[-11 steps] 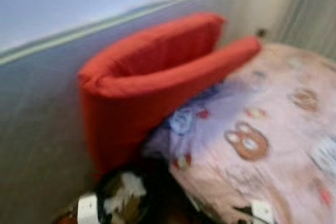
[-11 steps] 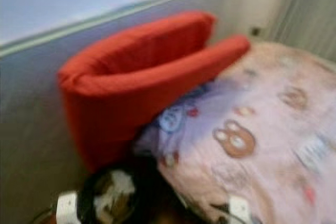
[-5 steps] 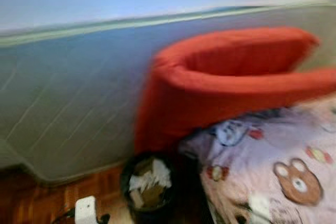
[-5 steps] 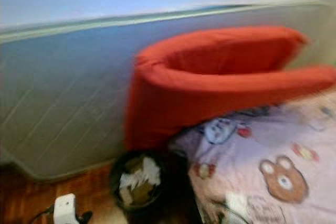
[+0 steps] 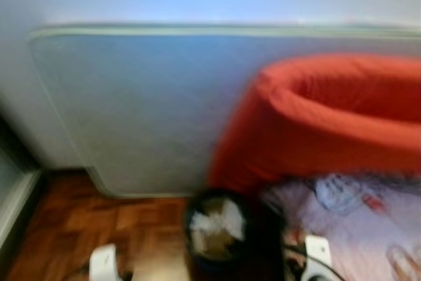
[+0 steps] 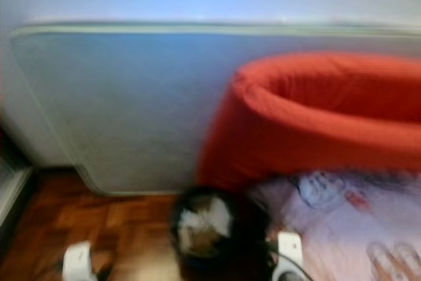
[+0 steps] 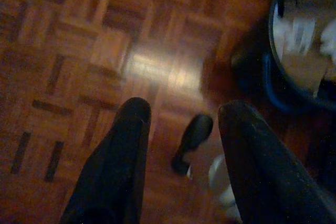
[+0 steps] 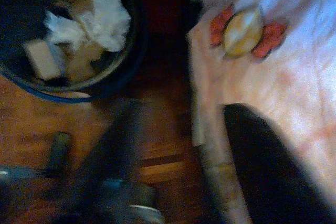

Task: Clean up the room

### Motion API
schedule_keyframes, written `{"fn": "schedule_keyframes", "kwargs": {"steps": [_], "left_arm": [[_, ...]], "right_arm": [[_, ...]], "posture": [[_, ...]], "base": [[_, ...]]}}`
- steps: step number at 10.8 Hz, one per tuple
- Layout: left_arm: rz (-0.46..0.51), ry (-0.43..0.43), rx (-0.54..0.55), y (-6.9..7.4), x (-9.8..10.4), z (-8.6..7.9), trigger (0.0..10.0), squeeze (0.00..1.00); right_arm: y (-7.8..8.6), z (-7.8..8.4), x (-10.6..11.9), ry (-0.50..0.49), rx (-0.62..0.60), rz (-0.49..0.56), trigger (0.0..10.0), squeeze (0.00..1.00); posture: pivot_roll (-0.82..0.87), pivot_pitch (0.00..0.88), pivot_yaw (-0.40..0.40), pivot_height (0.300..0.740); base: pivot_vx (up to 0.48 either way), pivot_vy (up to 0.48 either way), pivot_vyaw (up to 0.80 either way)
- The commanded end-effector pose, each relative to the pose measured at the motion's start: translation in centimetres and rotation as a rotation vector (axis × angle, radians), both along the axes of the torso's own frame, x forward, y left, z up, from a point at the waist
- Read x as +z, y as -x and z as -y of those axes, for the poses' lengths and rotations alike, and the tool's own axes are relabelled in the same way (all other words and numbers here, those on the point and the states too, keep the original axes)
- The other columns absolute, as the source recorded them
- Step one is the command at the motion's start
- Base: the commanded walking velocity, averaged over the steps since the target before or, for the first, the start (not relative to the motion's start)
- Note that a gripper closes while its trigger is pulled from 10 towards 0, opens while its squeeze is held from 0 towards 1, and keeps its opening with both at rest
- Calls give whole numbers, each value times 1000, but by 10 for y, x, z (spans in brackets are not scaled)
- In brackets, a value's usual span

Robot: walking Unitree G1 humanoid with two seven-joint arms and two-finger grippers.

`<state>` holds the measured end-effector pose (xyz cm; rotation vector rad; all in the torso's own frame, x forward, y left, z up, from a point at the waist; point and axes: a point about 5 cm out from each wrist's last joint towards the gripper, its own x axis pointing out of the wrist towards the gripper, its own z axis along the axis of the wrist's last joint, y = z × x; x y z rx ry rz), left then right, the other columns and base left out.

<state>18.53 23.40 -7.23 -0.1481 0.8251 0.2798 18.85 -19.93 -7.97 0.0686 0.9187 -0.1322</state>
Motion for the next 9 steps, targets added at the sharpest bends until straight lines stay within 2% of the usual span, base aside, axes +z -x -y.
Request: {"fn": "schedule_keyframes", "kwargs": {"steps": [1,3,6,9], "left_arm": [[-34,12,-3,8,-6,5,10000,0],[-34,11,-4,9,-6,6,10000,0],[-45,8,-17,11,-7,5,10000,0],[-49,2,-22,12,-7,3,10000,0]], "right_arm": [[10,7,-4,12,-17,-34,10000,0],[11,7,-4,12,-19,-36,10000,0],[13,6,-5,-9,-32,-43,10000,0],[11,4,-5,-7,-22,-41,10000,0]], "posture": [[202,0,-72,740],[202,0,-71,740],[206,0,-69,740],[210,0,-64,740]], "base": [[0,0,800],[0,0,731],[0,0,0],[0,380,0]]}}
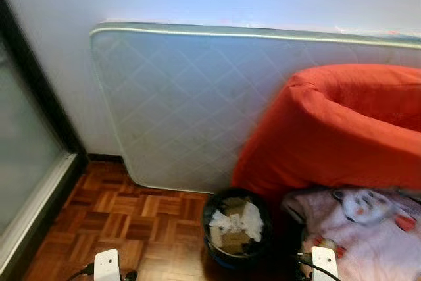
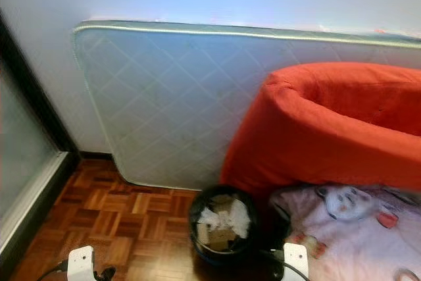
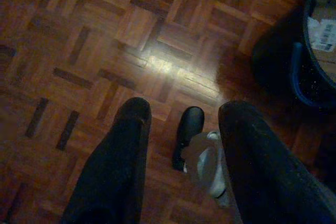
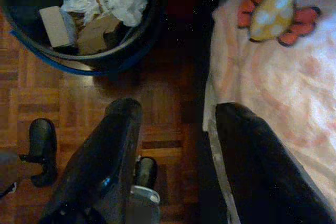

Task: Clean up the room

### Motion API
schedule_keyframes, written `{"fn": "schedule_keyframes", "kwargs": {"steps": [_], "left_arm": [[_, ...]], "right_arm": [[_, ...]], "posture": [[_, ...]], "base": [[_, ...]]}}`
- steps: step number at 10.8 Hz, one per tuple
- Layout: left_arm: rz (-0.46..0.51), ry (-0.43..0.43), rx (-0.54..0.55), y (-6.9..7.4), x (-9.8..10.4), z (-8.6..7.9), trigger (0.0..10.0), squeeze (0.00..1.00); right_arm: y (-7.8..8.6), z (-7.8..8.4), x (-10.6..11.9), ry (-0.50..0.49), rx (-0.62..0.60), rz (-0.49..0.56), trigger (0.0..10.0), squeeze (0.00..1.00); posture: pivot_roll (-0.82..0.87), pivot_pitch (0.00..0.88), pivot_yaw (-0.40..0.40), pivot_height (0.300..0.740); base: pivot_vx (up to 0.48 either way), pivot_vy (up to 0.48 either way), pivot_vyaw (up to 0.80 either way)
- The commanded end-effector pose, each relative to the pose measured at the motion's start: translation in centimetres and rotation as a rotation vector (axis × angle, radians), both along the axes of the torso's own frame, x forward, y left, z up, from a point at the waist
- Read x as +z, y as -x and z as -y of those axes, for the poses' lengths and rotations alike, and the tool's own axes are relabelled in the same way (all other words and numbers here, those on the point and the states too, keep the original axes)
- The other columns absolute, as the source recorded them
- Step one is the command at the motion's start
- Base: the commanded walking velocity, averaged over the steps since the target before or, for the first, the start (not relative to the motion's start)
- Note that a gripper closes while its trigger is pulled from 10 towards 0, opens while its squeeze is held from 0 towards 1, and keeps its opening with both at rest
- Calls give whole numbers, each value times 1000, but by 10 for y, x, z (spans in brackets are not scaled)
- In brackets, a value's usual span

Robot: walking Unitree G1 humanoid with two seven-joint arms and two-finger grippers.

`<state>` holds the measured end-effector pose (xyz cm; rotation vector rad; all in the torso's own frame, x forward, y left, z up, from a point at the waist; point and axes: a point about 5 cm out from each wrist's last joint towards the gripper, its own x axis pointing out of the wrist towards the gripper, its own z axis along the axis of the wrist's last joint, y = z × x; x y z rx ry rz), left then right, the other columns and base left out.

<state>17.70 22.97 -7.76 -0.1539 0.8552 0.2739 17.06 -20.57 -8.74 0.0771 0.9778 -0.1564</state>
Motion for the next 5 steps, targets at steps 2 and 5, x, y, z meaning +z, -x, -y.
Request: {"fn": "schedule_keyframes", "kwargs": {"steps": [2,5], "left_arm": [[-18,-14,-21,3,-1,-2,10000,0],[-10,-20,-28,0,1,-4,10000,0]], "right_arm": [[-6,-3,2,-7,2,17,10000,0],[-5,-5,2,-11,2,16,10000,0]], "posture": [[213,0,-60,740],[216,0,-54,740]], "base": [[0,433,0],[0,431,0]]}}
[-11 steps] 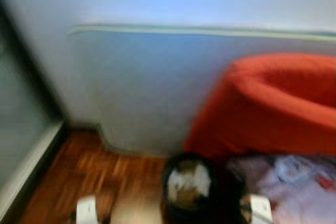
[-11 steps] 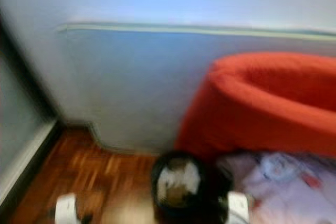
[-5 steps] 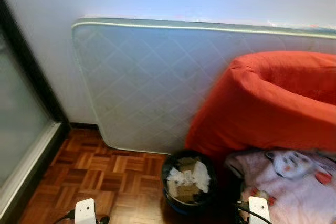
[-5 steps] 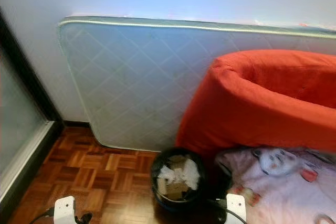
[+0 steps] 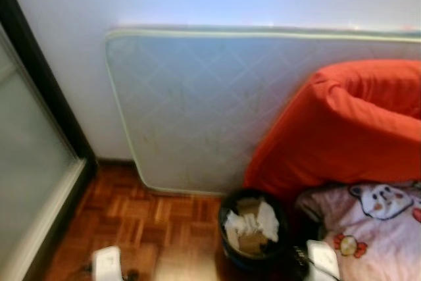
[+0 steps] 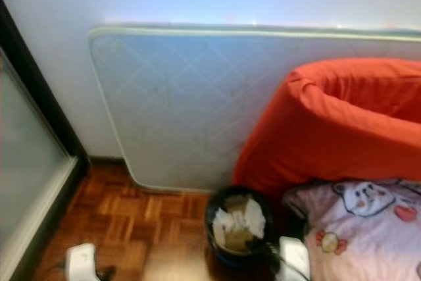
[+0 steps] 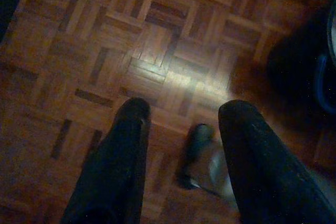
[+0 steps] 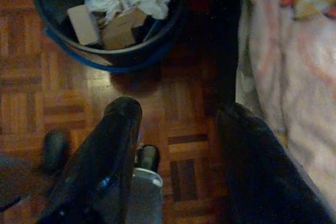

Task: Clean up the room

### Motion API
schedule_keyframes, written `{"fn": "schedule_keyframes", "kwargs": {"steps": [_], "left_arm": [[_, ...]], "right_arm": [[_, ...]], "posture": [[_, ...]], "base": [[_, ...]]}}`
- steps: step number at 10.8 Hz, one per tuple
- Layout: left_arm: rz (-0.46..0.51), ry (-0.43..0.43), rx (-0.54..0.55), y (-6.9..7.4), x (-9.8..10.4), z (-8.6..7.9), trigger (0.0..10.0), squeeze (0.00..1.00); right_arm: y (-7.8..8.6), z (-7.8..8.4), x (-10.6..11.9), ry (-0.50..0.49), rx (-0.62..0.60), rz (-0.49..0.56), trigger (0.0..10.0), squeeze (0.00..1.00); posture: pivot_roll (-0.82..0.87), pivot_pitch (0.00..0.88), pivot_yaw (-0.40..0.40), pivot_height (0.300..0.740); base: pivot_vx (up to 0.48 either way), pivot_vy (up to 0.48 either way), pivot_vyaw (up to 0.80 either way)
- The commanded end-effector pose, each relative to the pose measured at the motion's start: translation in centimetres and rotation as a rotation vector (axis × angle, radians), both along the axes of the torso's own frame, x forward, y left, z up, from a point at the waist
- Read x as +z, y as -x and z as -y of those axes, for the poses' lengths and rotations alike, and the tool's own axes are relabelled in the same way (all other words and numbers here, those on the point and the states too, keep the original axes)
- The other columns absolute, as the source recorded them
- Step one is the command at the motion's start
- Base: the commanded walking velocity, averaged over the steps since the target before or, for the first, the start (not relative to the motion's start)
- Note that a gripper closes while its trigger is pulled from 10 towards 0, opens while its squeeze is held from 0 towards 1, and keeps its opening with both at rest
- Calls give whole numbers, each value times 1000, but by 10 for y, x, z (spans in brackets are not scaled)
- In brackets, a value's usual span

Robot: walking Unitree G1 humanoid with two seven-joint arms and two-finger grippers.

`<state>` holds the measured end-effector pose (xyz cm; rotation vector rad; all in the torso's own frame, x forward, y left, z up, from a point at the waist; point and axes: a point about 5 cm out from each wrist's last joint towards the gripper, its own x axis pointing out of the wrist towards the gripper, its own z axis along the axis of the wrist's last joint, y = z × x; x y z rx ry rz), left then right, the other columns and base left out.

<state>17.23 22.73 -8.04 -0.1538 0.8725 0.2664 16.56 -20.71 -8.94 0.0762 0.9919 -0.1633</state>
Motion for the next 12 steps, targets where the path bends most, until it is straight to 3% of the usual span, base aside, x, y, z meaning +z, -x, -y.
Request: {"fn": "schedule_keyframes", "kwargs": {"steps": [1,7,10,12], "left_arm": [[7,-26,-22,-5,4,-6,10000,0],[14,-33,-33,-6,5,-9,10000,0],[7,-42,-55,-6,5,-8,10000,0],[-2,-50,-87,-5,4,-6,10000,0]], "right_arm": [[-10,-6,4,-15,1,34,10000,0],[-9,-10,2,-21,-5,28,10000,0],[-10,-12,3,-41,1,42,10000,0],[-14,-18,4,-77,31,70,10000,0]], "posture": [[215,0,-51,740],[215,0,-44,740],[209,0,-41,740],[214,0,-43,740]], "base": [[0,398,0],[0,381,0],[0,0,0],[0,0,772]]}}
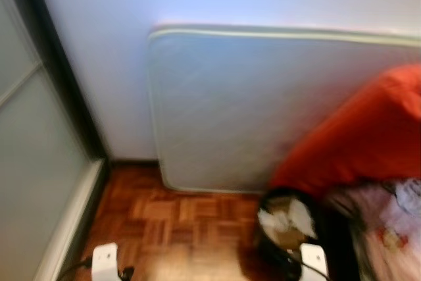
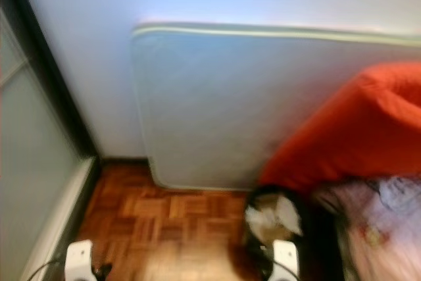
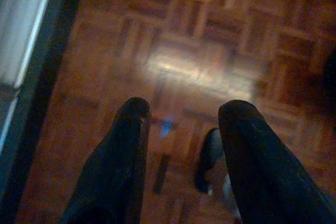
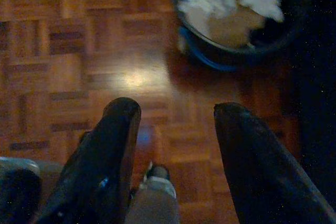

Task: Clean up the room

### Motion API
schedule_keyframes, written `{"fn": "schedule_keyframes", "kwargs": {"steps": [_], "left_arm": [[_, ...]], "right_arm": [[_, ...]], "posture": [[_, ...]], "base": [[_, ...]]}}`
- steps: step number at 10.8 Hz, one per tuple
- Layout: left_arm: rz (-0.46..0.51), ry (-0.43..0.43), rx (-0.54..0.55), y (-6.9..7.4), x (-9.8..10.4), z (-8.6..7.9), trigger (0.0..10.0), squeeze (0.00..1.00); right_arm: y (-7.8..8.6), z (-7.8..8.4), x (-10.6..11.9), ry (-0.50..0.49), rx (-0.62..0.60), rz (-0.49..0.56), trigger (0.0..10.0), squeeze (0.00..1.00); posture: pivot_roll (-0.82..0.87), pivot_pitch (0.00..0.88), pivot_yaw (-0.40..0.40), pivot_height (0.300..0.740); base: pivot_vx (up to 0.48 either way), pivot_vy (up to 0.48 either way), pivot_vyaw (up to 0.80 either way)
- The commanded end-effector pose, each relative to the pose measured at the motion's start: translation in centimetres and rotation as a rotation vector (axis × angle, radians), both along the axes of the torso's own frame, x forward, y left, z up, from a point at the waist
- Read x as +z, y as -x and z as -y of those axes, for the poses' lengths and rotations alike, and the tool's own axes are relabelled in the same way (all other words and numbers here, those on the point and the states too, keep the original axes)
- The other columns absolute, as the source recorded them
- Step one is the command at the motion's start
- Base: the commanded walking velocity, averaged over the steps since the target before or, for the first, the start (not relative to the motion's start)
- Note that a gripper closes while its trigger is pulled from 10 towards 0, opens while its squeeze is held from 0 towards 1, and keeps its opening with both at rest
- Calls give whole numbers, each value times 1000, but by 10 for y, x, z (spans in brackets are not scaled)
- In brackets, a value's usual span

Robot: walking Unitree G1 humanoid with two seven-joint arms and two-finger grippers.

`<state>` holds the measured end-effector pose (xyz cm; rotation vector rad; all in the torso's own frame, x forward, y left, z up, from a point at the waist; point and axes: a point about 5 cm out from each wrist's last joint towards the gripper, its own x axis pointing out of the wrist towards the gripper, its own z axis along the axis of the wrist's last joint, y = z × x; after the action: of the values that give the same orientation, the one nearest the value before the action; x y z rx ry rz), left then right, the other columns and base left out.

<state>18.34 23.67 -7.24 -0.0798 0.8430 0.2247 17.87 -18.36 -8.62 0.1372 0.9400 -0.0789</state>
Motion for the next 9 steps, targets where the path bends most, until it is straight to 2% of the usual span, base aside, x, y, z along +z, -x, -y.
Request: {"fn": "schedule_keyframes", "kwargs": {"steps": [1,4,6,8,9], "left_arm": [[-33,-4,-32,6,-4,4,10000,0],[-45,-3,-20,8,-6,5,10000,0],[-52,-8,-16,10,-6,3,10000,0],[-51,-12,-5,11,-6,1,10000,0],[-53,-17,-1,11,-6,0,10000,0]], "right_arm": [[-1,5,1,8,-6,10,10000,0],[-1,7,1,-3,-23,13,10000,0],[-1,6,2,-20,-34,24,10000,0],[0,5,1,-31,-37,15,10000,0],[-1,5,1,-37,-43,18,10000,0]], "posture": [[211,0,-43,740],[212,0,-44,740],[216,0,-45,740],[209,0,-41,740],[209,0,-43,740]], "base": [[0,0,763],[0,0,752],[0,0,506],[0,0,0],[296,0,0]]}}
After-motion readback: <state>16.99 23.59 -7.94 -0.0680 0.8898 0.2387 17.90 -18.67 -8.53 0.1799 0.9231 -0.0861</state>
